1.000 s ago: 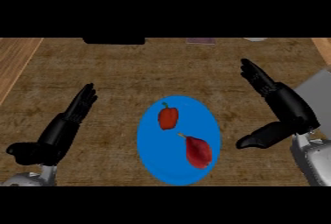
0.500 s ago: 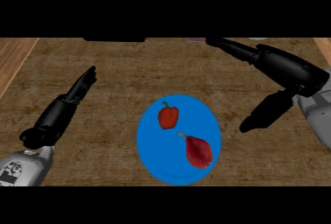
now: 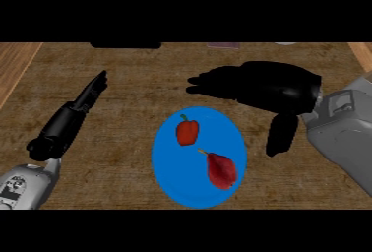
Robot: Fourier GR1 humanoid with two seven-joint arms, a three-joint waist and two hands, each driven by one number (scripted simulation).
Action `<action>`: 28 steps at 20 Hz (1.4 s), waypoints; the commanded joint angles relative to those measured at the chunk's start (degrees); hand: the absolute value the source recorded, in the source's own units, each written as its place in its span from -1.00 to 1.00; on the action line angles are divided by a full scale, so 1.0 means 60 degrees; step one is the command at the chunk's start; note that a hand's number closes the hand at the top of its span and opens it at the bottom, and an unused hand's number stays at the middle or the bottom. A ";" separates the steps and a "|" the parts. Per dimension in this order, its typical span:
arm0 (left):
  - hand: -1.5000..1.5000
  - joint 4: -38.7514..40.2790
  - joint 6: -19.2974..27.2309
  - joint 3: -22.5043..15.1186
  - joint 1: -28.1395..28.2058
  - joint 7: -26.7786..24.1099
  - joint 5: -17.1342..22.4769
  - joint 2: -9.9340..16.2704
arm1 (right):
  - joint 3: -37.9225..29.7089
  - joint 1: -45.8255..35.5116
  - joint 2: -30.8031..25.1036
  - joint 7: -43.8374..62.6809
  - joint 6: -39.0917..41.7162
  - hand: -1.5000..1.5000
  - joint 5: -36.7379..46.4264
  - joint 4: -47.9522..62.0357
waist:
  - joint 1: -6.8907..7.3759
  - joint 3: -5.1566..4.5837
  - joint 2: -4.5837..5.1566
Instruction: Pick the pear from the plate and place it in the cardboard box
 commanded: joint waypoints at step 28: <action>0.00 0.0457 -0.0543 0.0675 0.0400 -0.0593 -0.0912 -0.0911 | 0.3067 0.0917 0.3499 0.6159 0.3382 -1.00 0.2738 -0.1480 | -0.0148 0.0015 0.0009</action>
